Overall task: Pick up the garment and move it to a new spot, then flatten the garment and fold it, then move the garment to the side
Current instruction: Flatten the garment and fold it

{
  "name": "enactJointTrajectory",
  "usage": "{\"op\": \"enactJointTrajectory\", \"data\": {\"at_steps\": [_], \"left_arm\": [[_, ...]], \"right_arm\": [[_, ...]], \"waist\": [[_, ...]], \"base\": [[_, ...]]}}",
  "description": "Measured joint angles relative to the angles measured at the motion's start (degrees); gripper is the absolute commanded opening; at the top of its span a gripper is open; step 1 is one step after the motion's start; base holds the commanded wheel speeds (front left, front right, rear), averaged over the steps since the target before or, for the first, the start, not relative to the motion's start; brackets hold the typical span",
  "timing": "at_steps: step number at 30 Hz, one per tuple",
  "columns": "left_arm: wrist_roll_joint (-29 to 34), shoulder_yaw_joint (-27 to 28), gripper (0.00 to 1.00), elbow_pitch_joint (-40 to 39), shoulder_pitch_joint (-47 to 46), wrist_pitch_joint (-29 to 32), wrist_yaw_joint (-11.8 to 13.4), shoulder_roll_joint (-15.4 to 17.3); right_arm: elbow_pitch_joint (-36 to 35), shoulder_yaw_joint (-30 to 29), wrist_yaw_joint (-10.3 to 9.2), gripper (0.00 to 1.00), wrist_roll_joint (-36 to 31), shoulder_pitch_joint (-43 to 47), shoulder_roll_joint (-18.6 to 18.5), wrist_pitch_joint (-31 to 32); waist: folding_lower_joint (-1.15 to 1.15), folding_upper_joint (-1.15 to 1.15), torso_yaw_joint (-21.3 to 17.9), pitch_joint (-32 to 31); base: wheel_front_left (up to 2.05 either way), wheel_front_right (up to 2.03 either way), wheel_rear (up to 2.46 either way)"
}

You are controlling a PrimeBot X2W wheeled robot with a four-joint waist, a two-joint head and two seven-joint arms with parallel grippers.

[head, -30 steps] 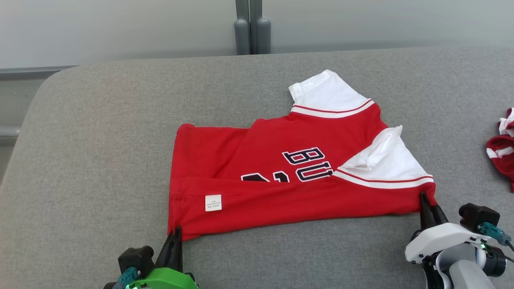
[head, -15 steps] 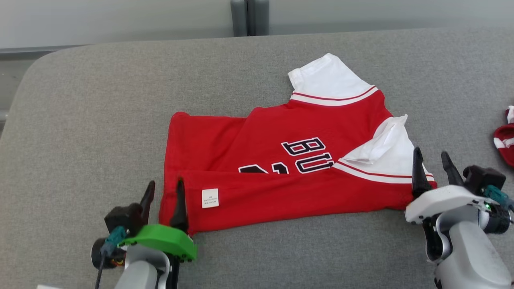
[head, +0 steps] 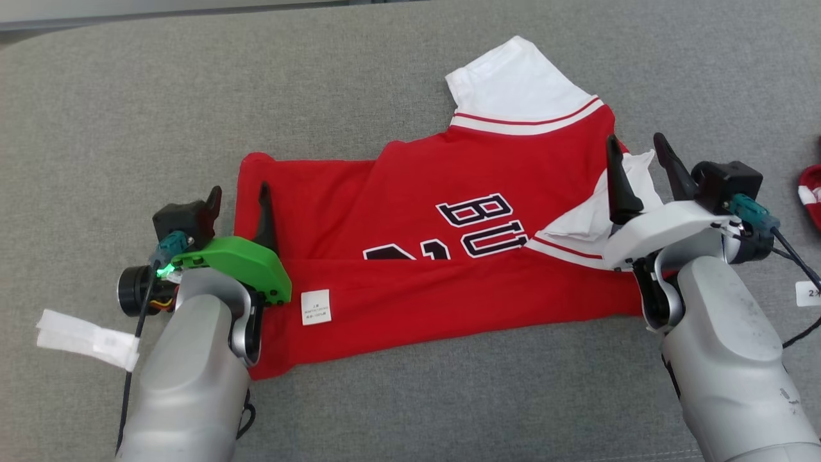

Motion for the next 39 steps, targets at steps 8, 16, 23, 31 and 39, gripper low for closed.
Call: {"op": "enactJointTrajectory", "data": {"at_steps": [8,16,23,31,39], "left_arm": [[0.0,0.0,1.00,7.9,-8.3,0.1,0.1,0.6],[0.5,-1.8,0.46,14.6,-12.1,0.8,-0.9,0.8],[1.0,-4.4,0.00,17.3,-14.1,1.1,-2.0,0.0],[0.0,-6.7,0.00,18.4,-16.1,0.9,-2.2,-0.2],[-4.4,-10.4,0.00,13.3,-16.1,0.2,-2.5,-0.2]], "right_arm": [[0.6,3.7,0.00,1.00,1.1,-5.0,-0.4,0.0],[3.4,7.1,0.00,1.00,1.6,-10.5,-2.0,0.0],[9.6,11.3,0.00,1.00,1.4,-17.3,-3.6,1.6],[17.5,15.1,0.01,1.00,0.3,-25.6,-5.0,5.5],[22.6,15.4,0.00,1.00,0.6,-29.7,-4.5,3.1]], "waist": [[0.00,0.00,-0.7,2.9],[0.00,0.00,-0.4,4.1],[0.00,0.00,0.8,4.0],[0.00,0.00,2.7,4.9],[0.00,0.00,4.6,6.4]], "base": [[0.00,0.00,0.00],[0.00,0.00,0.00],[0.00,0.00,0.00],[0.00,0.00,0.00],[0.00,0.00,0.00]]}}
